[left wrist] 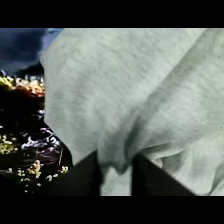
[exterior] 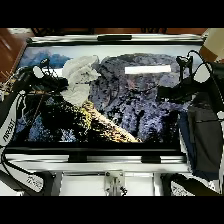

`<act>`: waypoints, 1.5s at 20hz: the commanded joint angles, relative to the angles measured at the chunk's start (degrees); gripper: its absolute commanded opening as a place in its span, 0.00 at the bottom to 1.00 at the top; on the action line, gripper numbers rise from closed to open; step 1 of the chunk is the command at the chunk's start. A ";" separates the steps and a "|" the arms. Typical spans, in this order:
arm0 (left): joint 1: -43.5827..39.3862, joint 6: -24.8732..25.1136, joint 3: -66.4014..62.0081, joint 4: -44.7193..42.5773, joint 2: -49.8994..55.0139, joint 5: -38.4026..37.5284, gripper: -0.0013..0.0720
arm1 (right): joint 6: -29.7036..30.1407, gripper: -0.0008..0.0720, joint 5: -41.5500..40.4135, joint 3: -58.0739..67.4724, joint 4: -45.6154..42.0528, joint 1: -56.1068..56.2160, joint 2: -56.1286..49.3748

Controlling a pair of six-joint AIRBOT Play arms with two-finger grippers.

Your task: Fold the shirts.

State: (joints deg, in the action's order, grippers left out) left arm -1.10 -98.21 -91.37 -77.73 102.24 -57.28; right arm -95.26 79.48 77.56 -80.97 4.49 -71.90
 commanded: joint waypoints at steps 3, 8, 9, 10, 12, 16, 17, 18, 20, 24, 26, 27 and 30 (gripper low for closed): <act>-0.02 8.39 -4.79 6.43 0.98 -5.33 0.07 | 0.00 0.86 0.68 0.11 0.17 0.02 0.28; -3.87 12.31 -11.10 6.45 -16.44 -6.21 0.07 | 1.07 0.86 1.53 0.11 -8.17 0.02 11.06; -5.46 12.28 -11.15 6.47 -21.05 -5.99 0.07 | 1.07 0.86 1.60 0.11 -10.88 0.02 14.73; -7.65 12.26 -11.15 6.45 -25.64 -5.97 0.07 | 1.01 0.86 1.70 0.11 -13.09 0.02 18.27; -13.09 10.75 -11.15 6.60 -32.26 -6.03 0.07 | -0.15 0.86 1.70 0.11 -16.00 0.02 25.46; -28.04 6.12 -10.49 6.69 -34.80 -5.73 0.07 | -6.51 0.86 1.73 0.11 -20.76 0.02 36.44; -32.02 5.70 -9.44 6.69 -33.86 -4.90 0.07 | -7.37 0.86 1.77 0.11 -21.18 0.02 38.10; -36.30 4.81 -7.76 6.67 -32.39 -3.41 0.07 | -7.76 0.86 2.08 0.11 -21.53 0.02 39.17; -43.71 3.56 -3.32 6.64 -28.44 1.03 0.07 | -8.61 0.86 4.24 0.11 -21.75 0.02 39.80; -49.31 0.42 0.48 7.02 -17.09 3.69 0.49 | -8.55 0.86 9.25 0.04 -21.57 0.02 37.46; -46.45 -1.14 -0.13 7.10 -15.10 1.36 0.98 | -7.34 0.86 10.51 0.04 -21.38 0.02 35.19; -43.67 -1.09 -0.68 7.06 -15.37 -2.03 0.98 | -6.67 0.86 10.93 0.04 -21.33 0.02 33.79; -31.34 2.21 -2.36 5.97 -17.99 -18.78 0.98 | -0.83 0.86 11.08 -2.47 -21.51 0.02 29.09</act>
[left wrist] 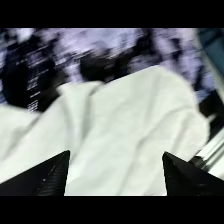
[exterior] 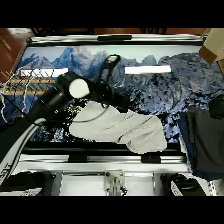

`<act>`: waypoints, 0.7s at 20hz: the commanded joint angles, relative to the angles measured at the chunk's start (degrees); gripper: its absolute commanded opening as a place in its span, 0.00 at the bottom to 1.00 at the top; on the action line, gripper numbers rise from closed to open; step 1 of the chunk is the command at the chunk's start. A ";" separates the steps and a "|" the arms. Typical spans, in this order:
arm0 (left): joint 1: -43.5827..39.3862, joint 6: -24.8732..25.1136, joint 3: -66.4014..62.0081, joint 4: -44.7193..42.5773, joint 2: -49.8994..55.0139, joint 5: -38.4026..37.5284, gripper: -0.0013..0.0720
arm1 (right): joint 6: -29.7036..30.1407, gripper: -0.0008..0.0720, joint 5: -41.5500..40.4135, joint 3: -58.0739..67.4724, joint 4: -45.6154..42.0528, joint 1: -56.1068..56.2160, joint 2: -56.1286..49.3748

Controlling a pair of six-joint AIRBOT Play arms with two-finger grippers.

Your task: Fold the shirts.

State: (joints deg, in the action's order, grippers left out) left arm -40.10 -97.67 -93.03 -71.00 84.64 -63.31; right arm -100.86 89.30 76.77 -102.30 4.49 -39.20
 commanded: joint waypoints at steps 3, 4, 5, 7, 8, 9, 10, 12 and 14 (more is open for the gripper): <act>19.37 2.27 2.69 -7.26 -3.34 -25.03 0.98 | 9.20 0.86 2.69 -11.21 1.99 -0.42 -8.63; 22.34 3.45 5.60 -7.21 -4.52 -26.05 0.98 | 10.64 0.86 2.67 -15.02 5.35 -1.51 -9.94; 24.74 3.82 9.35 -7.23 -5.97 -25.81 0.98 | 12.44 0.86 2.67 -19.10 10.19 -3.39 -11.23; 28.15 4.22 18.93 -7.19 -8.90 -22.36 0.98 | 16.44 0.86 2.60 -25.92 19.56 -7.87 -13.14; 28.92 4.20 23.32 -7.04 -9.75 -19.96 0.98 | 18.27 0.86 2.10 -28.70 22.91 -10.21 -13.70; 29.18 4.17 27.10 -6.51 -9.92 -17.64 0.98 | 19.19 0.86 0.74 -30.88 24.85 -12.24 -13.86; 29.03 4.20 30.47 -5.01 -9.68 -14.78 0.98 | 19.50 0.86 -1.25 -32.94 25.55 -14.08 -13.86; 28.50 4.87 35.04 -0.70 -9.03 -8.28 0.98 | 19.50 0.86 -4.15 -36.35 25.46 -16.15 -13.86; 27.87 5.35 36.17 1.38 -7.80 -4.68 0.98 | 19.52 0.87 -5.16 -38.93 25.42 -16.46 -13.86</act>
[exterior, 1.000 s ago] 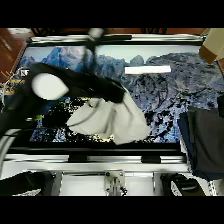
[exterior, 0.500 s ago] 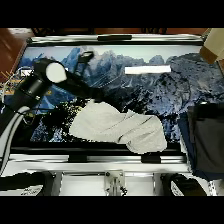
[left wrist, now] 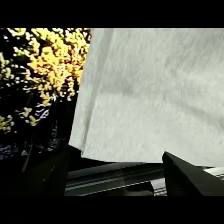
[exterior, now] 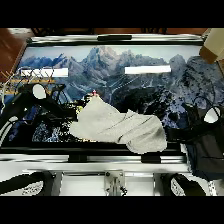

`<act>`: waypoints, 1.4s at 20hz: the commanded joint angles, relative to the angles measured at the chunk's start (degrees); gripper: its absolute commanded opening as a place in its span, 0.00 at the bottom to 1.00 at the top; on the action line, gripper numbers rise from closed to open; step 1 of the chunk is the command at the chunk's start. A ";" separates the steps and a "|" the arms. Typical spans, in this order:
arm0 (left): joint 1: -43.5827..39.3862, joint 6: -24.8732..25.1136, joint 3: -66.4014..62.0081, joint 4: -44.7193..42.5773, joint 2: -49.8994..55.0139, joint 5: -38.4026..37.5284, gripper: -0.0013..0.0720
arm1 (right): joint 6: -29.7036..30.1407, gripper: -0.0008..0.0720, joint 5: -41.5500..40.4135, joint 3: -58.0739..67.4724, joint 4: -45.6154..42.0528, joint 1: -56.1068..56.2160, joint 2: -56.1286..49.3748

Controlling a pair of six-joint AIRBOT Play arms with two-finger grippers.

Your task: Fold the shirts.

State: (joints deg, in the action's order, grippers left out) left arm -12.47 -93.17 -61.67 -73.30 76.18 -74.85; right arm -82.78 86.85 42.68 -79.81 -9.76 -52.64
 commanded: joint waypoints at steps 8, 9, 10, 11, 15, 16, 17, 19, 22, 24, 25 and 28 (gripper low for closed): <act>-0.07 0.98 4.79 4.83 6.75 10.19 0.98 | 1.88 0.88 -9.38 -11.32 5.18 -2.21 -0.42; -0.07 0.96 4.79 5.03 7.06 11.04 0.98 | 1.88 0.88 -10.25 -11.69 5.09 -2.21 -0.48; -0.07 0.96 4.79 5.25 7.21 11.80 0.98 | 1.86 0.88 -10.97 -11.87 4.92 -2.21 -0.66; -0.07 0.96 4.79 5.57 7.30 12.50 0.98 | 1.81 0.88 -11.54 -11.85 4.90 -2.21 -1.09; -0.11 -0.09 4.79 8.04 8.48 14.88 0.97 | 1.77 0.88 -12.07 -11.87 4.92 -2.21 -4.98; -0.22 -0.09 4.79 9.27 9.05 15.39 0.97 | 1.84 0.88 -12.35 -11.87 5.03 -2.21 -5.86; -0.46 -0.09 4.79 9.57 9.46 15.78 0.92 | 1.84 0.88 -12.59 -11.87 5.25 -2.21 -6.75; -0.96 0.15 4.79 9.88 9.90 15.80 0.39 | 1.88 0.88 -13.05 -11.87 6.27 -2.21 -8.55; -1.03 2.34 4.72 9.94 9.35 15.45 0.08 | 1.86 0.88 -14.97 -11.87 8.09 -2.14 -11.78; -1.03 3.65 4.72 9.90 8.31 15.21 0.08 | 1.86 0.88 -16.09 -11.87 9.16 -1.03 -14.69; -1.01 4.07 4.72 9.88 7.61 15.26 0.07 | 1.88 0.85 -16.70 -11.87 9.49 0.35 -16.20; -0.83 4.87 4.63 9.79 4.70 15.32 0.08 | 0.76 0.11 -18.40 -11.61 9.31 4.81 -17.81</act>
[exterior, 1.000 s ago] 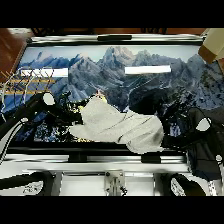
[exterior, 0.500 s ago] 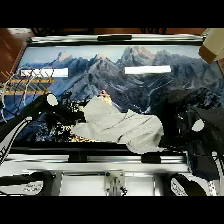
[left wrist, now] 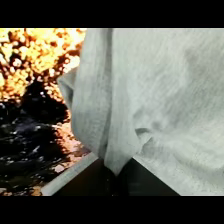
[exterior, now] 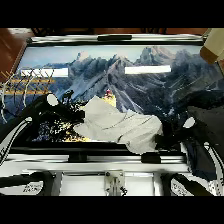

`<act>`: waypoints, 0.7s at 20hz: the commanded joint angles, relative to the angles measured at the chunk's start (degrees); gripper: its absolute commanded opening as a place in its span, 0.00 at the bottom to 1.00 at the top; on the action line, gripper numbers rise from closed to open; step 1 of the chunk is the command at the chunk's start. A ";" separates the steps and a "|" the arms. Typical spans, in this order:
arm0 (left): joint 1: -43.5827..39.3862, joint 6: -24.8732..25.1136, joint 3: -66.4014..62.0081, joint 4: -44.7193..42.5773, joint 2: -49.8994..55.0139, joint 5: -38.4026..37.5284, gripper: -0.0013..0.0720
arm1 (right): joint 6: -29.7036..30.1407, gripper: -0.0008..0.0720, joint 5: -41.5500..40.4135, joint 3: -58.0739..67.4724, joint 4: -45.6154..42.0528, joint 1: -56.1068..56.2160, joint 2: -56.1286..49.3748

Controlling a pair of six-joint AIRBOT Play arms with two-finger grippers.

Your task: Fold the shirts.

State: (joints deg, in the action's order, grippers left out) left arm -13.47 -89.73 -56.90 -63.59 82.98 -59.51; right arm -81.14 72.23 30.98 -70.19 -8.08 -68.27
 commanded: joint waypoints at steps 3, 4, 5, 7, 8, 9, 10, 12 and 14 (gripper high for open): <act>1.16 1.99 -2.89 -3.19 -6.99 -0.22 0.07 | -0.63 0.11 0.07 4.76 -4.22 3.85 1.92; 1.79 2.10 -5.33 -5.42 -9.29 -0.72 0.07 | -0.63 0.11 2.14 8.39 -8.17 3.85 4.66; 2.49 2.10 -8.33 -7.72 -11.61 -1.44 0.07 | -0.46 0.11 3.63 12.55 -11.98 3.85 7.61; 4.22 2.10 -16.70 -12.13 -16.65 -3.17 0.07 | 0.98 0.11 4.15 23.10 -19.96 3.85 14.27; 5.25 2.10 -21.88 -13.14 -19.32 -3.54 0.07 | 1.57 0.11 2.95 28.83 -23.12 3.85 17.29; 6.16 2.08 -26.93 -13.16 -21.77 -3.48 0.07 | 1.90 0.11 0.68 35.08 -25.31 3.85 20.28; 6.78 2.05 -32.57 -13.16 -24.28 -3.02 0.07 | 1.97 0.11 -2.21 41.05 -25.62 3.87 23.02; 6.73 2.05 -41.92 -13.14 -28.94 -0.15 0.07 | 1.97 0.11 -7.80 50.73 -21.05 3.87 27.41; 6.73 2.05 -47.60 -13.22 -33.33 1.95 0.07 | 1.99 0.11 -12.04 56.72 -15.30 3.89 30.62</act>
State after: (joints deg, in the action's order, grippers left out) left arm -7.33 -87.70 -94.43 -75.33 55.77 -60.38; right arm -79.53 67.18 76.64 -89.78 -4.29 -43.24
